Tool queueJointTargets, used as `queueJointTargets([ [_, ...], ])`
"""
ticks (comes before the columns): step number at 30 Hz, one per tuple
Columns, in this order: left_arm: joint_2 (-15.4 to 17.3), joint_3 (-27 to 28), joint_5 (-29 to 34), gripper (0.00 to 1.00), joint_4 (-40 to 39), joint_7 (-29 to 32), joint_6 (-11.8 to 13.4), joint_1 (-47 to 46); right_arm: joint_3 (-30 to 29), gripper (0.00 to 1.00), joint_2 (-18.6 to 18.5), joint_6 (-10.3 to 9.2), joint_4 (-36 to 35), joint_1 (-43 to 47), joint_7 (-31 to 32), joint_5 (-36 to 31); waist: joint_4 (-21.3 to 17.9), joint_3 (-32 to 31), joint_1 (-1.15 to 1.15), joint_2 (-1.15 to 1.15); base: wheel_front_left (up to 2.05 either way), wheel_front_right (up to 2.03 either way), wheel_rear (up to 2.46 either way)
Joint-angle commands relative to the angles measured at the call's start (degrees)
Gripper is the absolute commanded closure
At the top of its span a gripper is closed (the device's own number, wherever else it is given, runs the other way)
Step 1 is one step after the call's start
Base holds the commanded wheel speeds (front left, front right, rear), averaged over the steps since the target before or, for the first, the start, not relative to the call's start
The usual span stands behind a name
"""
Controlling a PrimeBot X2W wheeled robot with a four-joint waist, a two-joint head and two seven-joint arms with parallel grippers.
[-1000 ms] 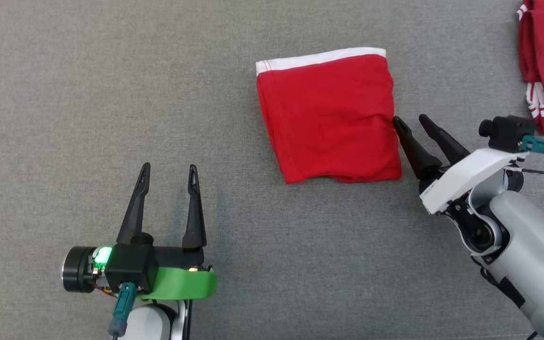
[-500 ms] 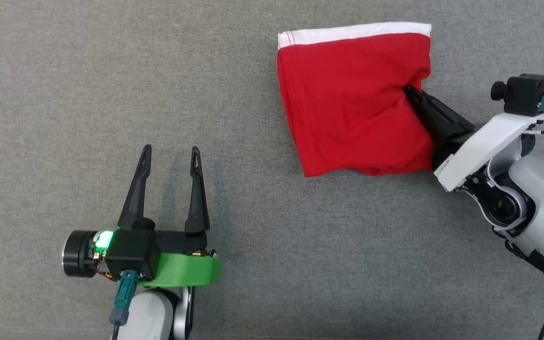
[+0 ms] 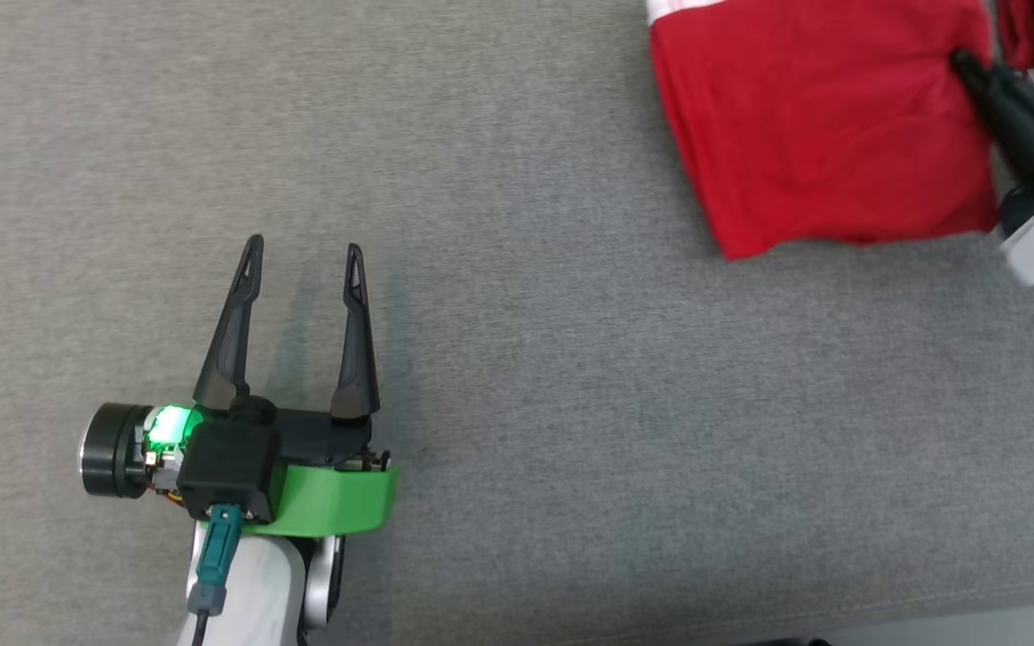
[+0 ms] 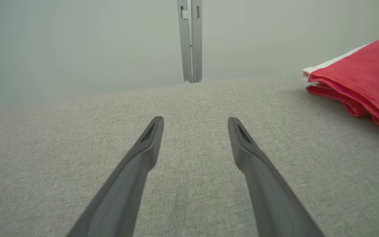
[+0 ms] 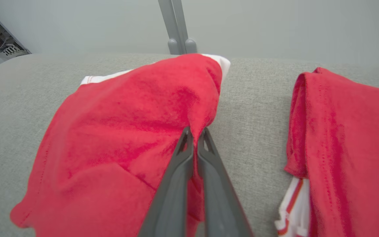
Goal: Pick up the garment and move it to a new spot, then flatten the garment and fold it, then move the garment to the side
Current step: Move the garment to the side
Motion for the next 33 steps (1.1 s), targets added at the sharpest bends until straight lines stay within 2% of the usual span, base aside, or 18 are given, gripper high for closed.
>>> queueJointTargets([
  [1, 0.6, 0.3, 0.9, 0.00, -0.5, 0.0, -0.2, -1.4, -0.2, 1.00, -1.1, -0.09, -0.4, -1.4, -0.4, -0.6, -3.0, 2.4, 0.00, 0.00, 0.00, 0.00, 0.00],
  [7, 1.5, 0.4, 1.6, 0.00, -1.4, 0.0, -0.9, -2.4, -0.9, 1.00, -8.1, -0.09, -1.7, -5.1, 0.3, -2.5, -4.9, 4.6, 0.00, 0.00, 0.00, 0.00, 0.00],
  [14, 2.0, 0.1, 1.8, 0.00, -1.9, 0.0, -1.1, -3.2, -2.3, 1.00, -15.2, -0.09, -1.3, -7.7, 2.6, -4.5, -4.5, 6.5, 0.00, 0.00, 0.00, 0.00, 0.00],
  [20, 2.2, -0.2, 1.7, 0.00, -1.8, 0.0, -0.9, -3.4, -3.2, 1.00, -19.6, -0.10, 0.9, -7.6, 3.3, -4.9, -3.3, 7.2, 0.00, 0.00, 0.00, 0.00, 0.00],
  [23, 2.2, -0.3, 1.5, 0.00, -1.9, 0.0, -0.8, -3.6, -3.7, 1.00, -20.3, -0.10, 3.4, -7.2, 2.3, -5.9, -2.8, 7.3, 0.00, 0.00, 0.00, 0.00, 0.00],
  [24, 2.2, -0.4, 1.4, 0.00, -1.9, 0.0, -0.9, -3.6, -3.9, 0.12, -19.8, -0.10, 4.9, -7.0, 1.9, -6.2, -2.6, 7.2, 0.00, 0.00, 0.00, 0.00, 0.00],
  [25, 2.2, -0.5, 1.4, 0.00, -1.8, 0.0, -1.0, -3.7, -4.2, 0.00, -19.3, -0.10, 6.1, -6.7, 1.8, -6.1, -2.5, 7.2, 0.00, 0.00, 0.00, 0.00, 0.00],
  [29, 2.1, -0.6, 1.5, 0.00, -1.8, 0.0, -0.8, -3.7, -4.8, 0.00, -17.3, -0.10, 12.5, -6.6, 1.3, -9.7, -1.9, 6.2, 0.00, 0.00, 0.00, 0.00, 0.00],
  [33, 2.1, -0.7, 1.3, 0.00, -1.4, 0.0, -0.7, -2.9, -5.9, 0.00, -13.8, -0.09, 18.5, -7.9, 0.2, -16.2, -1.6, 4.2, 0.00, 0.00, 0.00, 0.00, 0.00],
])
